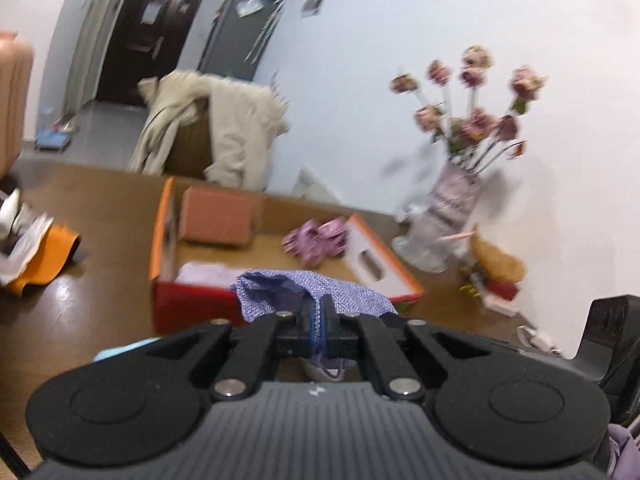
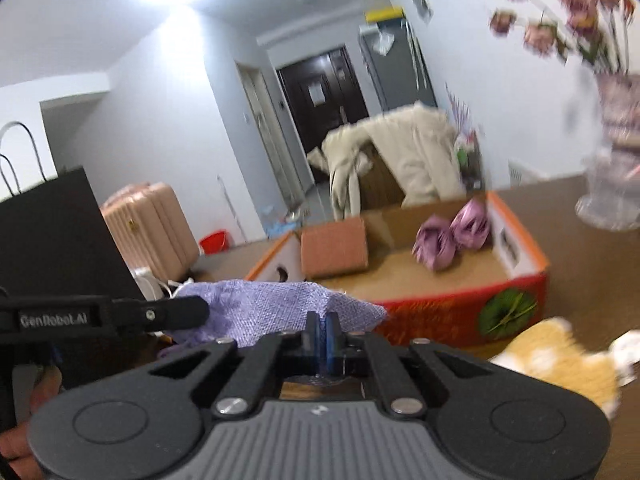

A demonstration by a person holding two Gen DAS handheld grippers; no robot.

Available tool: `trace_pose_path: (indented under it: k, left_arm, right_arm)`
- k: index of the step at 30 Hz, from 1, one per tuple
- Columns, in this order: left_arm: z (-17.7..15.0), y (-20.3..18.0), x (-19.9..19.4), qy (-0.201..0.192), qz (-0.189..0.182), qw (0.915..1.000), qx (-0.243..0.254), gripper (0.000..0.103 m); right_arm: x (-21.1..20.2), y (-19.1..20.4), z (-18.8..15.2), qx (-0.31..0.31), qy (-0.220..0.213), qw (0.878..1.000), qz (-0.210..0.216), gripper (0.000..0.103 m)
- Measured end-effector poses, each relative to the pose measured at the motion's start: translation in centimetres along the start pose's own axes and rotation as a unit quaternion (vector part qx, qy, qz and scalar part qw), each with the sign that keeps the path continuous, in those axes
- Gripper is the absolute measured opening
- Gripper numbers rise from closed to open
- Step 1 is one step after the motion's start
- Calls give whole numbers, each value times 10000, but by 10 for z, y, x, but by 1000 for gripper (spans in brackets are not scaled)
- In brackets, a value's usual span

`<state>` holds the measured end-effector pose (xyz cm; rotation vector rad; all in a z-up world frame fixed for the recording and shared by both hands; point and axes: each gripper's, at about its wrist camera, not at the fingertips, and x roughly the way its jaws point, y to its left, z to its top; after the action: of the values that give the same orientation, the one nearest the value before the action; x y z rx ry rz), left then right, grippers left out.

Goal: Organize soft objects
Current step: 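Carry the purple pouch into the cardboard box and open the left tool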

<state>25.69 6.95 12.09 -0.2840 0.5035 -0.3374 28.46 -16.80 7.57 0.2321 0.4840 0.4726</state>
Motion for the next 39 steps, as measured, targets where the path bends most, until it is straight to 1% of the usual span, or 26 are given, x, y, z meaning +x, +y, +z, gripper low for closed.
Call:
trace_pose_path:
  k: [3,7,11,14,16,18,19,21,23,24,25,27,28,29,30,33,36,37,38,39]
  left_arm:
    - [6,-24,3,-62,-122,9998,172,3]
    - [19,-46,25,-116,-214,9991,355,3]
    - [40,-62,64,-163,-211,9978,607,3]
    - [51,-65,101,-76,-207,9973,704,3]
    - [53,-61,130,65,-136,9975,684,3]
    - [50,-55,159,302,-41,9975,641,3]
    - [47,-51,173,443,-1,9970,630,3]
    - [36,-45,196,846,108,9945,608,4]
    - [25,-41,207,1144,138,9912,647,6]
    - [21,-41,208,1209,191,9900,706,6]
    - [18,-41,208,1243,210,9892,749,8]
    - [16,-40,201,1236,215,9895,717,15]
    - [17,-40,197,1215,215,9897,728,28]
    - [19,-43,190,1166,221,9899,772,38]
    - [21,-47,182,1092,246,9902,830,39]
    - [29,-59,149,821,228,9912,1010,40]
    - [37,-71,107,462,222,9922,1137,45]
    - [39,-75,94,343,236,9923,1166,48]
    - [39,-79,80,236,256,9923,1191,50]
    - [38,-82,67,140,284,9921,1214,52]
  right_arm:
    - [-20,-10,8,-14,-196,9998,-53,3]
    - [-24,-33,32,-109,-332,9993,-148,3]
    - [-2,-59,63,-264,-330,9988,-228,3]
    - [27,-81,80,-284,-170,9990,-296,3]
    - [52,-96,87,-297,18,9988,-389,3]
    - [76,-111,88,-273,262,9981,-491,3]
    - [87,-117,86,-290,377,9973,-567,3]
    - [104,-124,80,-366,653,9940,-792,3]
    - [107,-125,71,-486,771,9917,-907,5]
    - [107,-125,67,-560,864,9898,-989,8]
    - [106,-124,62,-591,901,9888,-1035,14]
    - [99,-124,60,-571,876,9893,-1021,15]
    - [95,-124,60,-538,842,9899,-1009,18]
    - [89,-123,62,-505,773,9905,-1014,22]
    - [81,-122,65,-506,656,9912,-1028,22]
    - [51,-113,78,-564,315,9924,-1044,23]
    - [15,-101,94,-653,-50,9927,-1014,30]
    - [2,-96,98,-691,-157,9925,-995,34]
    - [-10,-91,100,-729,-231,9923,-978,37]
    - [-22,-85,99,-787,-307,9920,-941,39]
